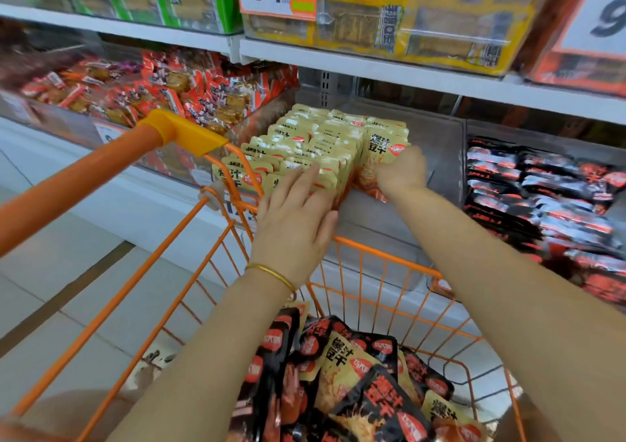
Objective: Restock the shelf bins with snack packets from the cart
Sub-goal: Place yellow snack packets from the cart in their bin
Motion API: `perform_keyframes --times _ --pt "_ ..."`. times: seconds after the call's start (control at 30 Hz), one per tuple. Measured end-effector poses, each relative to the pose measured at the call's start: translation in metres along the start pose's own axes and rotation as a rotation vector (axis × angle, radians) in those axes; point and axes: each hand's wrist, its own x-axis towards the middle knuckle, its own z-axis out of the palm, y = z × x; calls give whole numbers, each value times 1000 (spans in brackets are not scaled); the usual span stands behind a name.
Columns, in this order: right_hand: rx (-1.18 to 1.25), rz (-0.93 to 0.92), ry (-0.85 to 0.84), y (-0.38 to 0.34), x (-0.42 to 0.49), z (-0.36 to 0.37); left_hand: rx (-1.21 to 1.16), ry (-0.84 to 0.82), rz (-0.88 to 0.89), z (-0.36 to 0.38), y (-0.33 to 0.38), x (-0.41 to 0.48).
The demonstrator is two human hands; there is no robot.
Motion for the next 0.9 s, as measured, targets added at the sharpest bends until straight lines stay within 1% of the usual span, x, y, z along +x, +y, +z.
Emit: perform_keyframes --times 0.07,0.1,0.13,0.17,0.23,0.27,0.3,0.4,0.43,0.47,0.63,0.67,0.77,0.83,0.9 --pt "239 -228 -92 -4 -51 -29 14 42 -6 -14 -2 1" --pt "335 -310 -170 -2 -76 -42 25 61 12 -19 -3 -1" --pt "376 -375 -271 3 -99 -54 35 73 40 -23 -5 -6" --pt "360 -419 -405 11 -119 -63 39 77 66 -26 -6 -12" --pt "216 -402 -733 30 -147 -70 29 67 95 -28 -6 -26" --pt "89 -374 -857 42 -155 -66 14 51 100 -27 -5 -32" --pt "-85 -374 -922 52 -161 -61 -8 29 103 -25 -3 -36" --pt "-694 -546 -945 78 -170 -43 -76 -13 103 -18 4 -42" --pt "-791 -574 -948 82 -175 -38 -84 -23 104 -17 4 -43" --pt "-826 -573 -956 85 -178 -35 -86 -34 105 -15 3 -45" --pt "-865 -512 -912 91 -185 -24 -95 -83 87 -14 -2 -50" --pt "-835 -483 -920 90 -185 -24 -98 -89 87 -14 -2 -50" --pt "-746 -392 -1027 87 -177 -25 -121 -111 108 -12 1 -52" --pt "-675 -341 -1055 84 -170 -31 -135 -130 123 -11 2 -54" --pt "-533 -262 -1052 81 -160 -41 -151 -161 121 -10 3 -54"
